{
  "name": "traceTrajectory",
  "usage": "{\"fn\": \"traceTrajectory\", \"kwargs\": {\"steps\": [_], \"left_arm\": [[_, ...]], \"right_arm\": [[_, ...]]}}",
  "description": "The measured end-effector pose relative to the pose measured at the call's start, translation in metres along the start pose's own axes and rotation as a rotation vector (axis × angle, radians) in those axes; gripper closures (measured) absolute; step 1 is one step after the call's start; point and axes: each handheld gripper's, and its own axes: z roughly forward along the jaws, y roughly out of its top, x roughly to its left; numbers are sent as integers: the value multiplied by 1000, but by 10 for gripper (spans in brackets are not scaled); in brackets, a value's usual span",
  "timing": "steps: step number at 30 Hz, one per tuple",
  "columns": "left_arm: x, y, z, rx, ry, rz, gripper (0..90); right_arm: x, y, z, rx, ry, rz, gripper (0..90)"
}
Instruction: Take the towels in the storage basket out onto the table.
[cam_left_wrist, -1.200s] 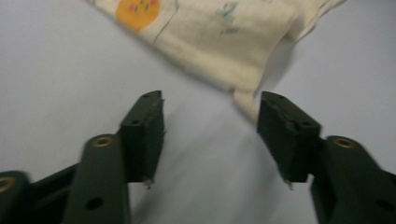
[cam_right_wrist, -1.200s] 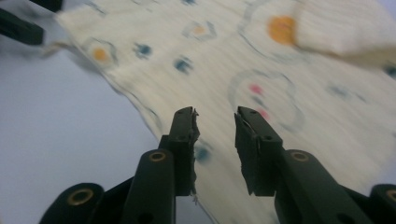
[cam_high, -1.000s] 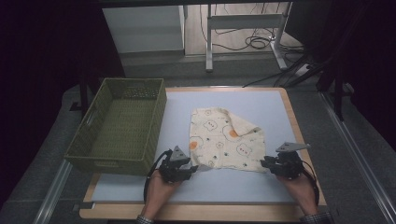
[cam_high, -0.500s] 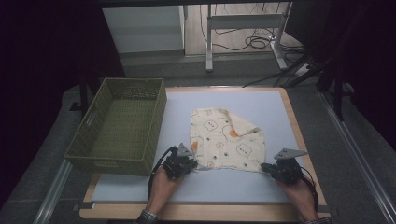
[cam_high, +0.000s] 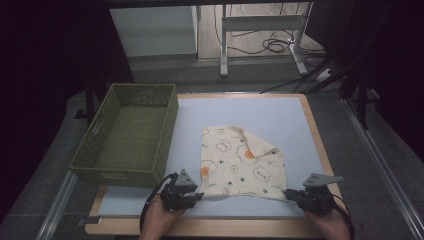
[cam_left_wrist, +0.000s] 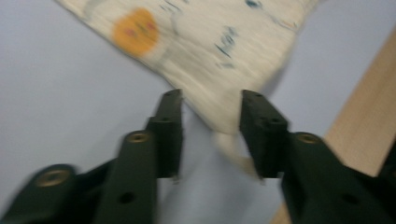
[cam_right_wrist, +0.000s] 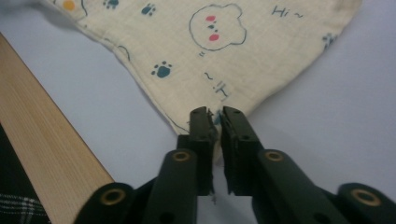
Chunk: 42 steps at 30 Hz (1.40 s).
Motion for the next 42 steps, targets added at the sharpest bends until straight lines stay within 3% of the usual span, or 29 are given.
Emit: {"fn": "traceTrajectory", "kwargs": {"steps": [3,6,8,10,12,13,14,16,20,23,26,29,30,31,32,34,38,42], "left_arm": [[6,9,-2,-30,14,-30,495],[12,17,8,-32,23,-43,463],[16,20,18,-30,19,-57,439],[19,22,29,-15,30,-61,421],[21,22,42,11,57,-53,399],[21,22,42,11,57,-53,393],[21,21,45,24,85,-42,393],[23,19,46,13,97,-44,377],[27,16,45,-4,145,-33,358],[30,12,46,-28,124,-73,339],[30,5,47,-78,119,-84,324],[30,3,47,-89,119,-86,319],[30,3,48,-88,121,-85,318],[30,3,48,-88,121,-85,318],[30,3,48,-88,120,-85,318],[30,3,48,-88,120,-86,318],[30,3,48,-88,119,-86,317],[31,4,48,-89,112,-90,310]], "right_arm": [[-7,7,-4,-28,-11,17,778],[-13,18,1,-39,-8,13,777],[-20,31,13,-46,-2,16,777],[-21,36,18,-48,-4,13,777],[-26,49,34,-46,-7,-1,765],[-26,49,34,-46,-7,-1,765],[-28,54,39,-47,-7,-4,762],[-30,69,55,-42,-4,-20,750],[-31,83,71,-37,1,-36,742],[-33,96,86,-37,-8,-50,710],[-34,107,104,-29,-19,-64,665],[-34,109,115,-7,-35,-79,662],[-33,109,122,12,-60,-102,712],[-33,109,122,12,-60,-102,712],[-32,109,123,0,-87,-109,793],[-35,109,122,-3,-98,-97,841],[-46,119,112,-19,-125,-91,846],[-69,137,95,-74,-158,-49,830]]}}
